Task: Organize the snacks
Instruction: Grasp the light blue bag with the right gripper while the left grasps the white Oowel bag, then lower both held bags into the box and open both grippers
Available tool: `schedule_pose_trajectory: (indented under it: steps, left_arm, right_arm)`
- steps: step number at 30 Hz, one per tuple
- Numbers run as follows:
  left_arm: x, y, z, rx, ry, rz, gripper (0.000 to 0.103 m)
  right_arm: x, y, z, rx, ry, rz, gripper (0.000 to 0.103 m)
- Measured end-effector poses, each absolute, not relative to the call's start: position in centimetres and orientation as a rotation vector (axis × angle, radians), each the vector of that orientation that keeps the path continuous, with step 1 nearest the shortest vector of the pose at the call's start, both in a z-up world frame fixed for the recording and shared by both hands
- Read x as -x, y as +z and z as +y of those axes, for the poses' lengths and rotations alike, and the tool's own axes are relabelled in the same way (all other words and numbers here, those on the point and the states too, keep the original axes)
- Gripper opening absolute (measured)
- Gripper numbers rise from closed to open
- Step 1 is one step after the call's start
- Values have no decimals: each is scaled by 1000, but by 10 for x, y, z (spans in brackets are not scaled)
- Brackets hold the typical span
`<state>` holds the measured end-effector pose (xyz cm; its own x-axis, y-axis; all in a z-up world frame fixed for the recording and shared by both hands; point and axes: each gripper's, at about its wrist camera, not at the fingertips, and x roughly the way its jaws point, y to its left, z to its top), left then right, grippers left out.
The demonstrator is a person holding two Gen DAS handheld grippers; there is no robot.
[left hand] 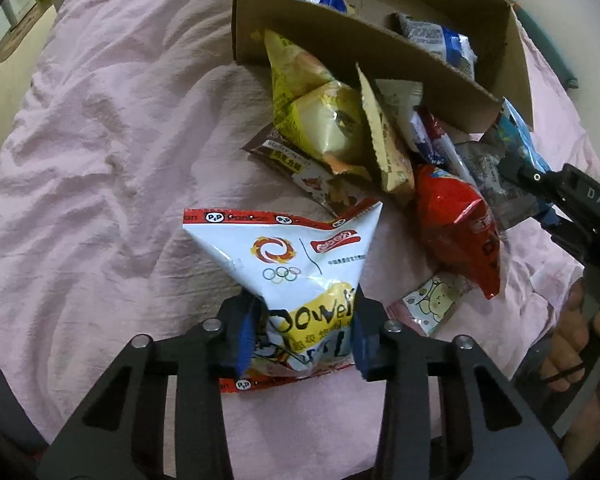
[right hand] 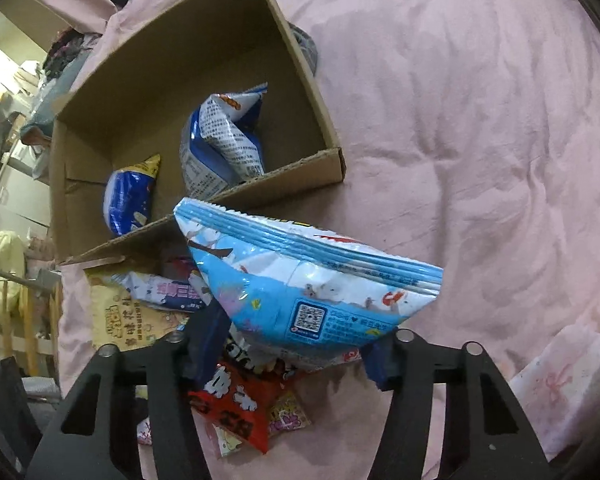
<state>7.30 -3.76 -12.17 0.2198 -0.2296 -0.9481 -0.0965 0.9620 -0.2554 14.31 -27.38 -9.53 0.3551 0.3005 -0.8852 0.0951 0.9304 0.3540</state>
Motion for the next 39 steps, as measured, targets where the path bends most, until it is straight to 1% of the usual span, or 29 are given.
schedule_pose_trajectory:
  steps: [12, 16, 19, 25, 32, 39]
  left_arm:
    - [-55, -92, 0, 239, -52, 1254, 30]
    - [-47, -81, 5, 188, -29, 1222, 30]
    - [-45, -63, 7, 168, -6, 1148, 30]
    - [-49, -13, 9, 126, -3, 990, 30]
    - [-81, 35, 7, 67, -43, 909, 30]
    - [-119, 48, -6, 31, -55, 863, 30]
  right_arm:
    - [-110, -66, -307, -425, 154, 1099, 51]
    - [-101, -54, -315, -402, 138, 1055, 51]
    - [-96, -44, -321, -429, 147, 1003, 51]
    - [-85, -10, -328, -470, 204, 830, 51]
    - [-106, 6, -317, -478, 302, 826, 51]
    - [-147, 12, -293, -416, 344, 833, 51]
